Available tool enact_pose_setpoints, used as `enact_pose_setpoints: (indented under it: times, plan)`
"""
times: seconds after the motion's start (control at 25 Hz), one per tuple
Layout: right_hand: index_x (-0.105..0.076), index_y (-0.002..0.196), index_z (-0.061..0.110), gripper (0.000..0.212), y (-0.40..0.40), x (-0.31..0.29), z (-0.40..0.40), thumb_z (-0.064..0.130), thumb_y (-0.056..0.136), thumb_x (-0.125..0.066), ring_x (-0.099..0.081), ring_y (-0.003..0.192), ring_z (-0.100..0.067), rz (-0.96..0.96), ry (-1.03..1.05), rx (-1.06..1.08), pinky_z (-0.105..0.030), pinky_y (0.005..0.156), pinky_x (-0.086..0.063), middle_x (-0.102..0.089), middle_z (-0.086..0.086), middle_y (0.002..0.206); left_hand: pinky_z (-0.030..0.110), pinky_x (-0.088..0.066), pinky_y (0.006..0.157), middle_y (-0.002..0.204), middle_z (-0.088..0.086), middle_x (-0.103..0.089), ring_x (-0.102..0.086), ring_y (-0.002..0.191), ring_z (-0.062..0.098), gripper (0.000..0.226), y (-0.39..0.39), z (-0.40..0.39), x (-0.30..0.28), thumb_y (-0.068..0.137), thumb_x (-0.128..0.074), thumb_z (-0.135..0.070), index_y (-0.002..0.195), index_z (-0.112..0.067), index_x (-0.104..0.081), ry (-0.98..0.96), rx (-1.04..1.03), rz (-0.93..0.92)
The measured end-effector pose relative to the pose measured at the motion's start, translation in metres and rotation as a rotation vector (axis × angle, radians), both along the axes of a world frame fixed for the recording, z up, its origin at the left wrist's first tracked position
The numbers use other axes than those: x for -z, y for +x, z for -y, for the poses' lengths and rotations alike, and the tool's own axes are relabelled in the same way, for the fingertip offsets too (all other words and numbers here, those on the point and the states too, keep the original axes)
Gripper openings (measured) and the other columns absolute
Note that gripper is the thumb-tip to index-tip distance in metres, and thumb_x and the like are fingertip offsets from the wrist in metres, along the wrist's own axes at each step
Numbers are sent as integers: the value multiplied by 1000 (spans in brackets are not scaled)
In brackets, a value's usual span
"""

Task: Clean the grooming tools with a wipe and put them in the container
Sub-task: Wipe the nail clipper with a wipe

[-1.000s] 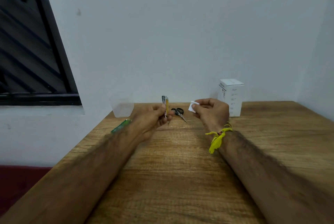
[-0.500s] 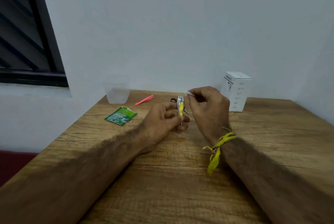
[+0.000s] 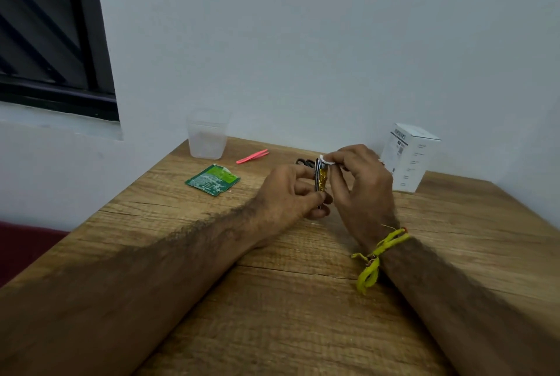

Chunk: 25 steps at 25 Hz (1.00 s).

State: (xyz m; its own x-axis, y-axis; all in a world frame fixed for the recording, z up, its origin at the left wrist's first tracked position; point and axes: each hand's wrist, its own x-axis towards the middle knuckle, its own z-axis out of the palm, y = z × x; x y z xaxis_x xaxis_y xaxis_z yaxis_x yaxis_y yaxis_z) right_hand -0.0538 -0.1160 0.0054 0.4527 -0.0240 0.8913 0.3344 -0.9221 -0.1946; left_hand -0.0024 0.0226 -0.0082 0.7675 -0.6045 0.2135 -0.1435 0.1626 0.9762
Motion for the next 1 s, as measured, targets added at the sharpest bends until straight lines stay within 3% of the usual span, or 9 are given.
enact_pose_setpoints:
  times: [0.4, 0.72, 0.88, 1.0]
  plan:
    - [-73, 96, 3, 15, -3, 1, 1, -2, 84, -66, -61, 86, -24, -18, -99, 34, -40, 79, -50, -66, -7, 90, 31, -63, 74, 84, 18, -77, -76, 79, 28, 30, -1, -1, -1, 90, -69, 4, 118, -6, -62, 39, 12, -1]
    - [-73, 96, 0, 13, -2, 7, 2, -1, 86, -66, -63, 83, -28, 41, -161, 72, -45, 75, -51, -67, -10, 90, 31, -63, 73, 84, 18, -77, -77, 78, 27, 30, -1, -1, 0, 90, -70, 2, 118, -6, -63, 47, 28, 7]
    - [-73, 97, 0, 14, -8, 11, 11, 1, 87, -64, -64, 82, -32, 58, -352, 46, -47, 70, -53, -68, -13, 93, 37, -63, 77, 86, 16, -78, -77, 80, 25, 38, 2, 1, 2, 89, -71, 1, 125, -3, -60, 28, 36, -7]
    - [-73, 98, -1, 14, -7, 10, 12, 0, 87, -65, -64, 82, -33, 60, -338, 49, -47, 69, -53, -68, -14, 94, 31, -62, 73, 88, 16, -78, -77, 79, 22, 37, 4, 2, 2, 90, -70, 2, 125, -2, -60, 12, 50, -16]
